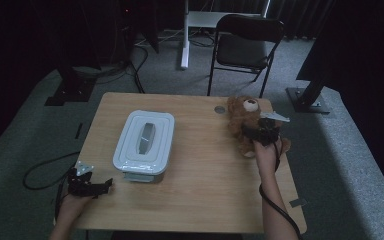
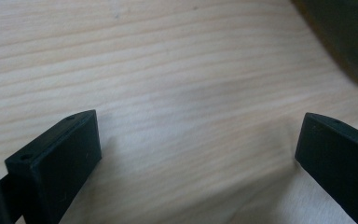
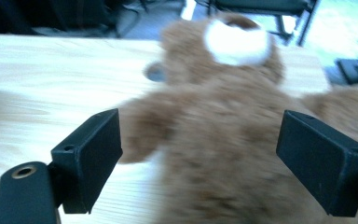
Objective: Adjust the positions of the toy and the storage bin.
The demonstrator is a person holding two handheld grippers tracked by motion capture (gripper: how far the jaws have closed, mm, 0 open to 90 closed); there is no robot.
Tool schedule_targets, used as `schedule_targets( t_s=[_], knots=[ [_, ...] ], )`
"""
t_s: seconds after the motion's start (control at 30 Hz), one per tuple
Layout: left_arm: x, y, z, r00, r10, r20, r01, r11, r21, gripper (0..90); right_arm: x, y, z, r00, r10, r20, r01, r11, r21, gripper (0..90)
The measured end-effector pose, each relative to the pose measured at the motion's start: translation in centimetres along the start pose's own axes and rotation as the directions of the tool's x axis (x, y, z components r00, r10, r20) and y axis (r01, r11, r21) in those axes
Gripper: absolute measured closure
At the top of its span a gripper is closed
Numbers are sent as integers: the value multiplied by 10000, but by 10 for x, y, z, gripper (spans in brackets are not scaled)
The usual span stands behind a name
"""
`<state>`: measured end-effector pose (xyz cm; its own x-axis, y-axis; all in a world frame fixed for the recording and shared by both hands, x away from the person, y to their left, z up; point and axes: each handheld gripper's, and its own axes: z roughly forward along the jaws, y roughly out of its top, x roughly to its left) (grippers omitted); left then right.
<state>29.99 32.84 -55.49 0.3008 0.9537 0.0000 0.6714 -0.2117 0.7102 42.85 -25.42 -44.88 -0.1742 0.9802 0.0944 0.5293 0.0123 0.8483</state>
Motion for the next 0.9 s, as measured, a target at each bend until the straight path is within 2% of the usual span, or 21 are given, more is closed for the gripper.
schedule_targets(
  t_s=[0.07,0.1,0.13,0.17,0.23,0.27,0.3,0.33,0.37,0.43,0.47,0.5,0.53,0.57,0.6,0.63,0.67,0.7,0.73,0.77,0.9],
  knots=[
    [-1,3,1,10000,57,-41,-57,10000,-38,8,5,0,-2,10000,-18,-90,17,9999,-121,133],
    [-1,7,2,9999,57,-87,-58,9999,-108,9,18,-1,-4,9992,-87,-378,74,9994,-339,134],
    [-1,7,2,9999,57,-87,-58,9999,-108,9,18,-1,-4,9992,-87,-378,74,9994,-339,134],
    [1,13,3,9999,77,-87,-79,9999,-154,9,32,-2,-2,9974,-345,-628,327,9991,-288,134],
    [4,19,4,9999,-7,-131,5,9999,-159,9,47,-4,2,9947,-666,-787,650,9976,-220,135],
    [4,19,4,9999,-7,-131,5,9999,-159,9,47,-4,2,9947,-666,-787,650,9976,-220,135],
    [6,24,5,9996,-36,-281,30,9997,-222,8,63,-9,8,9907,-1014,-906,1006,9948,-136,135],
    [6,24,5,9996,-36,-281,30,9997,-222,9,63,-9,8,9907,-1014,-906,1006,9948,-136,135],
    [7,29,8,9995,-41,-315,32,9996,-288,9,79,-14,15,9856,-1237,-1153,1251,9921,52,134],
    [7,32,10,9993,-24,-370,10,9993,-369,9,94,-20,23,9801,-1475,-1331,1514,9883,195,134],
    [7,32,10,9993,-24,-370,10,9993,-369,9,94,-20,23,9801,-1475,-1331,1514,9883,195,134],
    [7,36,14,9991,28,-424,-45,9992,-390,9,110,-27,31,9740,-1697,-1504,1759,9840,289,134],
    [7,36,14,9991,28,-424,-45,9992,-390,9,110,-27,31,9740,-1697,-1504,1759,9840,289,134],
    [8,41,16,9991,51,-411,-69,9990,-433,9,122,-32,36,9669,-1814,-1793,1903,9812,335,134],
    [8,41,16,9991,51,-411,-69,9990,-433,9,122,-32,36,9669,-1814,-1793,1903,9812,335,134],
    [7,45,19,9992,59,-393,-78,9988,-488,8,134,-37,43,9599,-1878,-2082,2004,9789,408,134],
    [7,45,19,9992,59,-393,-78,9988,-488,9,134,-37,43,9599,-1878,-2082,2004,9789,408,134],
    [7,49,21,9990,175,-413,-194,9987,-462,8,144,-41,50,9559,-1857,-2274,2019,9781,502,133],
    [7,49,21,9990,175,-413,-194,9987,-462,8,144,-41,50,9559,-1857,-2274,2019,9781,502,133],
    [6,54,22,9990,221,-399,-243,9980,-576,8,152,-44,56,9537,-1797,-2412,1996,9780,605,134],
    [4,63,25,9985,388,-393,-413,9971,-646,8,167,-47,67,9491,-1830,-2564,2072,9757,706,134]
  ],
)
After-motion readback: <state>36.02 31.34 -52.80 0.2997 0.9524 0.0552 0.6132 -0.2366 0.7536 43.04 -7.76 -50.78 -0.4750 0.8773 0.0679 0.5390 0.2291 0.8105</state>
